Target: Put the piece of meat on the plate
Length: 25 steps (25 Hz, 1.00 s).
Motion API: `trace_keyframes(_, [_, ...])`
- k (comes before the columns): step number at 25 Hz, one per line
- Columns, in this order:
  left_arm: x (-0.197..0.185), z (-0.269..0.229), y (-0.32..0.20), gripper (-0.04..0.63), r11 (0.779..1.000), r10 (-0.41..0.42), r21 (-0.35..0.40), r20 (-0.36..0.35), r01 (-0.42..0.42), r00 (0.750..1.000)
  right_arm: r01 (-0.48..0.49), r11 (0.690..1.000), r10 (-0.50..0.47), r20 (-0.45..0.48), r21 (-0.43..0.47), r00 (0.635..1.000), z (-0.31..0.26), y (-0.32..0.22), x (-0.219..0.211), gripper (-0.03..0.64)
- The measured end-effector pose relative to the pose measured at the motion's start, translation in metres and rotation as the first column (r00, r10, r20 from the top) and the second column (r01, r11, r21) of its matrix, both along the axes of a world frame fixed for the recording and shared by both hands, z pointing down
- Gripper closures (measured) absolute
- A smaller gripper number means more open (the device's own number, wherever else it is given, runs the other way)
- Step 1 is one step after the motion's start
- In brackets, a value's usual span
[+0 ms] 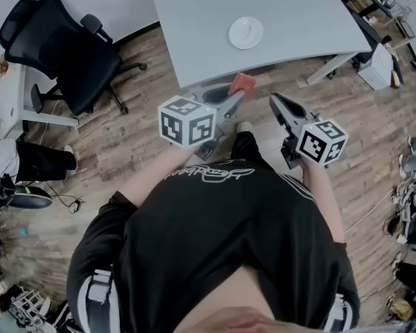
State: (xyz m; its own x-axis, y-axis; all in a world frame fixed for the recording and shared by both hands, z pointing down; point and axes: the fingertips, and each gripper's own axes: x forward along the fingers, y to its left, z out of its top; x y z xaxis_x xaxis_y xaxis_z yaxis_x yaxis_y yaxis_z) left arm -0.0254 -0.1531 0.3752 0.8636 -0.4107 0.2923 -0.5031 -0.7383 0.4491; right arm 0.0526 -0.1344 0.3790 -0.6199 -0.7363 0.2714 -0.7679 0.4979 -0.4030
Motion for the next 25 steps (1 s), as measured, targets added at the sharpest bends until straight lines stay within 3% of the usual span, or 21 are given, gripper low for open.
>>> trace_keyframes(16, [0.045,0.019,-0.115,0.505,0.993,-0.094,-0.068,0.090,0.100,0.991,0.112,0.993,-0.108,0.068,-0.049,0.992,0.020,-0.140,0.042,0.595])
trace_keyframes(25, [0.060,0.023,-0.180,0.505,0.985,-0.145,-0.076,0.107,0.153,0.984,0.169,0.984,-0.167,0.050,-0.056,0.985,0.021,-0.207,0.057,0.595])
